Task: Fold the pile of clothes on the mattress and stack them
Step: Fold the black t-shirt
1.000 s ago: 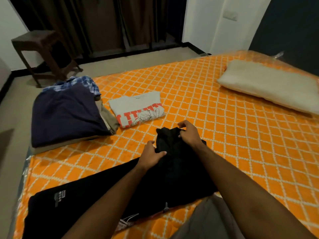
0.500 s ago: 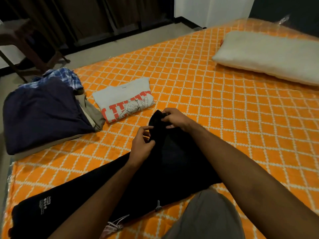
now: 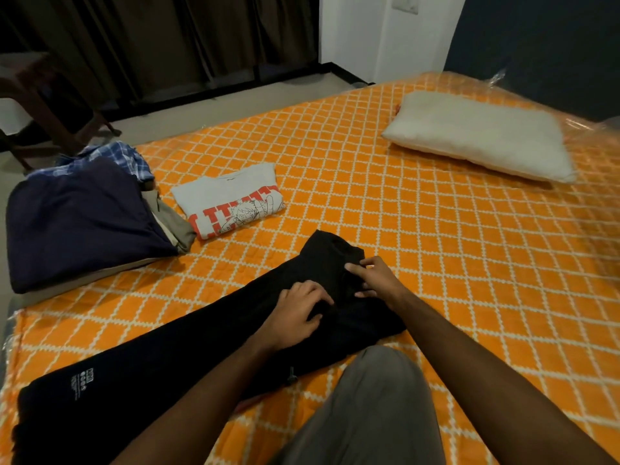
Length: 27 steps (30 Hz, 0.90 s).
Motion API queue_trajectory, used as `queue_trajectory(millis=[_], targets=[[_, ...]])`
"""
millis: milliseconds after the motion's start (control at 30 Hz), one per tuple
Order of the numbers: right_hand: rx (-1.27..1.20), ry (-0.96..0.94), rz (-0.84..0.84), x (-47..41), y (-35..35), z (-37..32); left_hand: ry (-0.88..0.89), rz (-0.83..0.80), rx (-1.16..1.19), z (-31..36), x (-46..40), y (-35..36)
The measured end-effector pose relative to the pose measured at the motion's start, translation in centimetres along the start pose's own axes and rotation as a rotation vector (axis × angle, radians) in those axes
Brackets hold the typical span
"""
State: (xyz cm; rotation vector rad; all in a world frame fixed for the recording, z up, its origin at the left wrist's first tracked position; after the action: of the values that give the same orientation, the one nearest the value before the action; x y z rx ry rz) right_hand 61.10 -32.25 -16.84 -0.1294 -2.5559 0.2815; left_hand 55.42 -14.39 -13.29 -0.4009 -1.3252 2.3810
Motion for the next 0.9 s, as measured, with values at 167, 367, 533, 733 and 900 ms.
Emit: queue_trajectory(millis=[167,367,533,733,900], targets=[[0.296,-0.186,0.128,-0.5,-0.8,-1.5,-0.11,-0.075,-0.23,-3.4,2.0,-0.1],[0.7,-0.382,0.231,0.9,-1.1,-1.6,0.076,-0.276,-0.33,-4.1,4.0,2.6],[1.189,-0.853,-0.01,5.3,7.5,-2.6,0.118,-0.25,-0.37,-4.4,7.0,1.3],[1.33,-0.914,-0.14,9.5,17.6,-2.1,-0.1,-0.089,-0.449,-12.0,16.3,-4.2],[1.338,-1.077,-0.236,16.1,28.3,-1.1,-0.223,-0.063,-0.621,-18.3,26.3,-11.1]])
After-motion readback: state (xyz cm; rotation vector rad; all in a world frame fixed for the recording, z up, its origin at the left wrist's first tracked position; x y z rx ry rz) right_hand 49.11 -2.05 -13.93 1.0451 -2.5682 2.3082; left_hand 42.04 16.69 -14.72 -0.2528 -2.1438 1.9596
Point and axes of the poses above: each hand's wrist, its own x-axis away from the middle knuckle, its own y-axis out of the palm, z = x × y, the point moved 10 cm from there along -x, towards the middle knuckle, and after that the axes turned 6 degrees about z, right-handed, at the moved point
